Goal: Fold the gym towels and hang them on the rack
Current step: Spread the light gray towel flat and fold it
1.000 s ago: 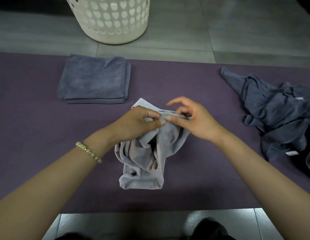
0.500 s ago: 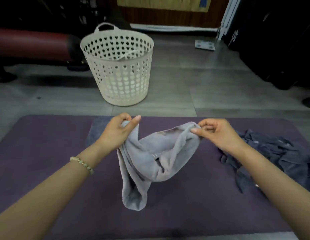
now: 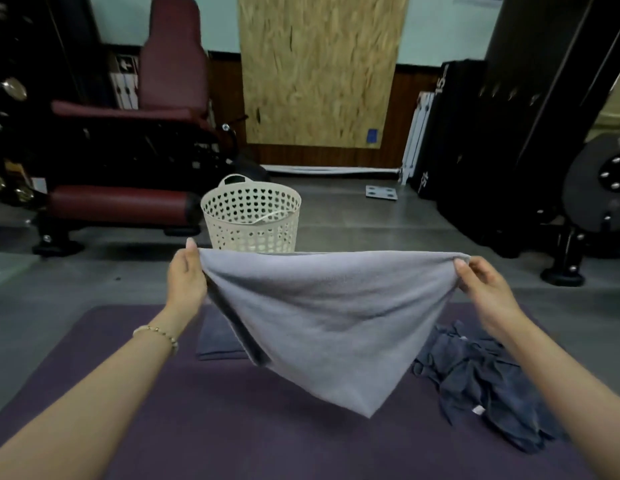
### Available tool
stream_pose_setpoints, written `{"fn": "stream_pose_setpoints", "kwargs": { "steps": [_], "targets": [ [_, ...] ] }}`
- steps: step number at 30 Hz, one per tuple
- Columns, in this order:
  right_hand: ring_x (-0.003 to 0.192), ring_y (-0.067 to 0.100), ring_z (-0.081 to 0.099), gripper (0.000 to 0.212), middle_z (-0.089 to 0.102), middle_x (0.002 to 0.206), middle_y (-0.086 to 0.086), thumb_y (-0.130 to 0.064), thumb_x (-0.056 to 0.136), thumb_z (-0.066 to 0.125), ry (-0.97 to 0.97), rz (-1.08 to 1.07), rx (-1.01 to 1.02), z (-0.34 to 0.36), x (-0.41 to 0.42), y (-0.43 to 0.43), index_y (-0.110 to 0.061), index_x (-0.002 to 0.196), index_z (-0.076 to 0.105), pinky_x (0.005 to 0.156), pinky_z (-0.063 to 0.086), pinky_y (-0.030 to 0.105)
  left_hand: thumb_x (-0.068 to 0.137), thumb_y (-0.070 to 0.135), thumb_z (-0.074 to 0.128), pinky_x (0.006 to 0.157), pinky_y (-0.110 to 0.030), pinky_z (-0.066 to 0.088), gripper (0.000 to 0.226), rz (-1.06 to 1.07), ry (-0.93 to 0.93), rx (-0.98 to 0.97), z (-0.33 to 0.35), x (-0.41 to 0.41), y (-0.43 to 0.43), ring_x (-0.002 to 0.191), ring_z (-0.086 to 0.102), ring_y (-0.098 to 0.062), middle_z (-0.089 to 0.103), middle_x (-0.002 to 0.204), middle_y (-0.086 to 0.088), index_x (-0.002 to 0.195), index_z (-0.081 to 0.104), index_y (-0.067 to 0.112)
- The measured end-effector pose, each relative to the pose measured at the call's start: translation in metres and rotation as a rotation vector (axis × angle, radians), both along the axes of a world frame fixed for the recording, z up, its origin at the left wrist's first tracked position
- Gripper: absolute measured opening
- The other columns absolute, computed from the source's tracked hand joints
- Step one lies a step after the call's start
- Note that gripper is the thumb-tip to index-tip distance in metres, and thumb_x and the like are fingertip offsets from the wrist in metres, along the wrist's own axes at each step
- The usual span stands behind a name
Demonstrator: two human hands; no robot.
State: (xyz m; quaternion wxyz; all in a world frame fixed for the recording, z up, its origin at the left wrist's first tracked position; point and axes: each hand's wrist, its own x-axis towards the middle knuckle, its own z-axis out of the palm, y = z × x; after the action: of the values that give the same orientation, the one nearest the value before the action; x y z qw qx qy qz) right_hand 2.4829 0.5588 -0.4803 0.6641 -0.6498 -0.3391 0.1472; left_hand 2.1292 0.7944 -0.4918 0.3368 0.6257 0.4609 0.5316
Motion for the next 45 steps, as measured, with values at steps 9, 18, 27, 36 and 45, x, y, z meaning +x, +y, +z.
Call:
{"fn": "stream_pose_setpoints", "kwargs": {
  "steps": [9,18,27,36,45],
  "targets": [
    [0.063,0.012,0.048,0.024,0.051,0.082,0.004,-0.032,0.102,0.037,-0.044,-0.082,-0.237,0.031,-0.034,-0.003,-0.014,0.095,0.05,0.054,0.036,0.028,0.097,0.045,0.035,0.051,-0.024,0.024,0.046,-0.131,0.198,0.089,0.03,-0.042,-0.022,0.053,0.028,-0.007,0.033,0.062,0.002,0.062,0.031,0.016],
    [0.074,0.015,0.063,0.035,0.068,0.082,0.003,-0.043,0.093,0.056,0.024,0.123,-0.242,0.048,-0.07,-0.018,-0.011,0.084,0.067,0.058,0.047,0.022,0.091,0.036,0.06,0.064,-0.021,0.048,0.015,-0.346,0.47,-0.019,0.055,-0.101,-0.036,0.078,0.063,-0.006,0.07,0.081,0.009,0.089,0.072,0.027],
    [0.078,0.011,0.059,0.022,0.066,0.082,-0.002,-0.033,0.092,0.062,-0.115,0.106,-0.197,0.03,-0.101,-0.033,-0.013,0.093,0.07,0.062,0.046,0.019,0.09,0.036,0.062,0.066,-0.011,0.05,0.033,-0.407,0.216,-0.215,0.041,-0.087,-0.08,0.091,0.065,-0.01,0.07,0.102,-0.004,0.113,0.07,0.014],
    [0.069,0.007,0.059,0.019,0.067,0.076,-0.003,-0.034,0.093,0.06,-0.018,0.14,-0.195,0.005,-0.086,-0.029,-0.021,0.081,0.069,0.058,0.046,0.021,0.09,0.038,0.059,0.083,-0.027,0.052,0.041,-0.566,0.031,-0.493,0.028,-0.051,-0.072,0.106,0.063,-0.017,0.067,0.113,-0.005,0.122,0.062,0.014],
    [0.073,0.023,0.054,0.044,0.061,0.08,0.013,-0.031,0.097,0.054,-0.072,0.101,-0.52,-0.128,-0.005,0.049,0.013,0.092,0.062,0.066,0.042,0.033,0.091,0.024,0.063,0.071,-0.025,0.045,0.02,-0.405,0.333,-0.552,-0.122,0.04,0.025,0.087,0.054,-0.018,0.061,0.093,-0.007,0.098,0.066,0.005]
  ]
}}
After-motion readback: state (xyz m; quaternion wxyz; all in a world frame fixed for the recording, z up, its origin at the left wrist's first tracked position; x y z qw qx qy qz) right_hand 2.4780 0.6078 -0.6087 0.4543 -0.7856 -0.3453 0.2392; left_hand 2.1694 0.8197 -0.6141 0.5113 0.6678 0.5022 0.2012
